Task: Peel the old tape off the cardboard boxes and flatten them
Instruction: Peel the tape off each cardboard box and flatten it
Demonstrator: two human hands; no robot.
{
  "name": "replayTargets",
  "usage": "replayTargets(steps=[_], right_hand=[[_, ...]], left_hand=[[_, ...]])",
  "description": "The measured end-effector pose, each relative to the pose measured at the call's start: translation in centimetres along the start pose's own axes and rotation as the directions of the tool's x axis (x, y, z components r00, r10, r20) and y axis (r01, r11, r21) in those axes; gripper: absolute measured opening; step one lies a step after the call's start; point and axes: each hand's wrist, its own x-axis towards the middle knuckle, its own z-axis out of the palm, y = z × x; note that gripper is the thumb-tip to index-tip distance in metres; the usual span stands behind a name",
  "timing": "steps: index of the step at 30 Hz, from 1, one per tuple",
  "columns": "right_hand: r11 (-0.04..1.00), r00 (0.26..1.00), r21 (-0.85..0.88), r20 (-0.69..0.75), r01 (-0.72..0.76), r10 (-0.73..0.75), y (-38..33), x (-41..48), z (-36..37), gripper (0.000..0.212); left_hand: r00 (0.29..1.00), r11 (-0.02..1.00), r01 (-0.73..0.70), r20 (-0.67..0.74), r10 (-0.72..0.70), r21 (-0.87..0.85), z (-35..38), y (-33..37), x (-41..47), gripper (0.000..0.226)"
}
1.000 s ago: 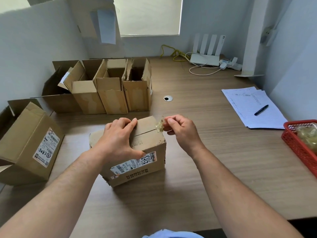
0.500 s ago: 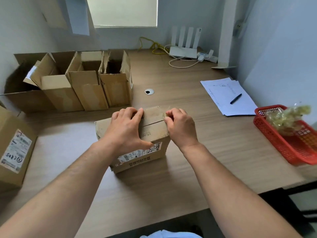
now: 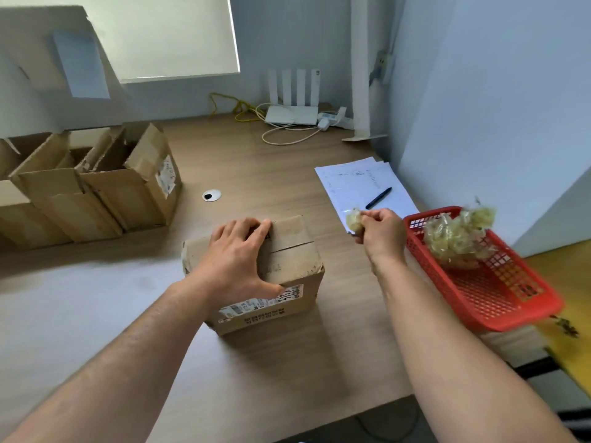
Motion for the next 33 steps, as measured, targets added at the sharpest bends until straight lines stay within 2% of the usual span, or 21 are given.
replayTargets(steps=[3,7,9,11,13,15,17,20,24,25,27,30,32,33], right_hand=[[0.966,0.989,-0.243,-0.089,0.091,-0.115,1.5,3.8,-4.2,0.014],[0.922,0.956,-0.382,-0.243,0.064,-0.167,3.3,7.3,-8.6,0.037],[0.875,0.916,-0.479,-0.317,0.067,-0.244,4.0,8.9,-10.7,0.031],[0.789,0.861,-0.594,-0.310,0.156,-0.403,4.7,10.5,-12.6,0.020],[0.658,0.827,-0.710,-0.196,0.252,-0.528,5.6,11.7,-13.8,0.011],[0.588,0.852,-0.767,-0.108,0.257,-0.513,6.6,13.1,-14.5,0.013],[0.542,0.901,-0.813,-0.054,0.210,-0.430,7.8,14.0,-14.8,0.015],[0.397,0.942,-0.898,0.052,0.190,-0.332,9.2,14.6,-14.5,0.023],[0.292,0.963,-0.945,0.073,0.150,-0.258,8.1,14.9,-13.6,0.040],[0.294,0.962,-0.945,0.062,0.143,-0.267,7.8,14.9,-13.4,0.042],[0.379,0.966,-0.918,0.022,0.121,-0.256,7.1,14.9,-13.2,0.046],[0.600,0.977,-0.792,-0.024,0.111,-0.212,6.2,14.7,-13.5,0.048],[0.745,0.957,-0.642,-0.059,0.182,-0.284,5.5,13.8,-13.5,0.045],[0.786,0.937,-0.570,-0.073,0.241,-0.340,5.1,13.2,-13.3,0.042]], left_hand=[[1.000,1.000,0.006,0.006,-0.006,-0.001,1.8,2.8,2.0,0.123],[1.000,1.000,-0.013,0.011,0.013,-0.003,3.0,5.7,4.9,0.123],[1.000,1.000,-0.015,0.017,0.016,-0.012,3.1,6.6,6.2,0.124],[0.999,1.000,-0.019,0.029,0.020,-0.022,3.3,7.3,7.3,0.124],[0.999,0.999,-0.025,0.044,0.026,-0.030,3.3,7.8,7.9,0.124],[0.998,0.999,-0.016,0.052,0.018,-0.039,3.5,8.2,8.5,0.124],[0.998,0.998,0.002,0.058,0.002,-0.055,3.5,8.4,8.8,0.123],[0.997,0.997,0.026,0.076,-0.021,-0.068,3.2,8.4,9.0,0.123],[0.995,0.996,0.042,0.090,-0.034,-0.079,3.2,8.3,9.1,0.122],[0.995,0.996,0.041,0.091,-0.034,-0.078,3.3,8.3,9.1,0.122],[0.995,0.996,0.045,0.094,-0.037,-0.078,3.4,8.2,9.1,0.122],[0.993,0.996,0.049,0.111,-0.041,-0.069,3.5,8.0,9.0,0.123],[0.992,0.997,0.045,0.119,-0.037,-0.065,3.5,7.7,8.7,0.123],[0.992,0.997,0.043,0.123,-0.035,-0.064,3.5,7.5,8.5,0.123]])
